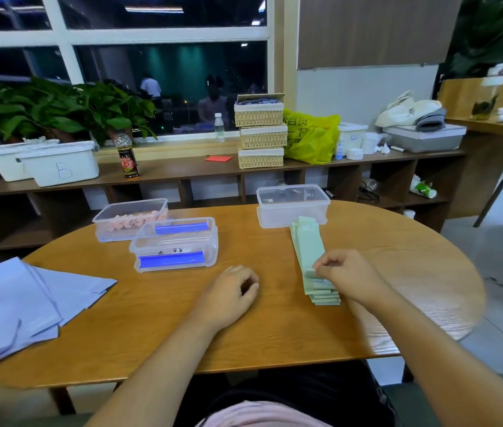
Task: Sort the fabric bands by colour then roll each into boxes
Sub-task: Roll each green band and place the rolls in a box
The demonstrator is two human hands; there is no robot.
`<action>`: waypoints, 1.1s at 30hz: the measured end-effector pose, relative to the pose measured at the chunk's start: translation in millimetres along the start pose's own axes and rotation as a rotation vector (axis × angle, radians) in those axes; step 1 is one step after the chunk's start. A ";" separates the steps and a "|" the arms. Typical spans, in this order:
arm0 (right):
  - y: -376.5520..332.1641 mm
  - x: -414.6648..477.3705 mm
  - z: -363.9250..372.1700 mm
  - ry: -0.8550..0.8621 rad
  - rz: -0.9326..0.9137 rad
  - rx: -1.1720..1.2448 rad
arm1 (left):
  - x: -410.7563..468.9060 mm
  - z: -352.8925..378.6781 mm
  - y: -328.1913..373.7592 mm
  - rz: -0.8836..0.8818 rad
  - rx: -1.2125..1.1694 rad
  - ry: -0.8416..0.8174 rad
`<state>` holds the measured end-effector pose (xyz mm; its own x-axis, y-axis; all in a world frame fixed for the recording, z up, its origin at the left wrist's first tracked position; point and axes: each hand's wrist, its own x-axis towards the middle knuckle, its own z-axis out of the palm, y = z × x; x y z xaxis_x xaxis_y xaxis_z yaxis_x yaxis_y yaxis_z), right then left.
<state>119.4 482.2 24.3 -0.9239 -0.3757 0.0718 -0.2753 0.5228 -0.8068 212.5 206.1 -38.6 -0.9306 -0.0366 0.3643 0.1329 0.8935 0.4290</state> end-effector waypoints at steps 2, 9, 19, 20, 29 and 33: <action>-8.0 4.7 -0.2 0.072 -0.010 -0.005 | -0.7 -0.6 0.8 -0.009 0.000 0.002; -63.2 41.8 44.7 0.226 -0.177 -0.072 | 0.5 -0.2 -3.1 -0.170 -0.171 0.121; -37.5 -1.5 135.9 -0.161 -0.549 -0.251 | -11.6 -9.3 -23.1 -0.282 -0.404 0.271; -34.8 -3.8 133.2 -0.162 -0.555 -0.229 | -13.1 -9.7 -23.5 -0.258 -0.411 0.242; -33.2 -16.8 118.0 -0.227 -0.520 -0.148 | -13.4 -11.0 -25.2 -0.288 -0.438 0.148; -28.1 -18.2 115.7 -0.275 -0.524 -0.187 | -23.1 -17.3 -16.1 -0.287 -0.427 0.092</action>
<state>174.7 385.7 -22.2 -0.5583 -0.7889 0.2568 -0.7386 0.3316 -0.5870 237.7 184.8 -39.6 -0.9188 -0.3093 0.2453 0.0220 0.5803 0.8141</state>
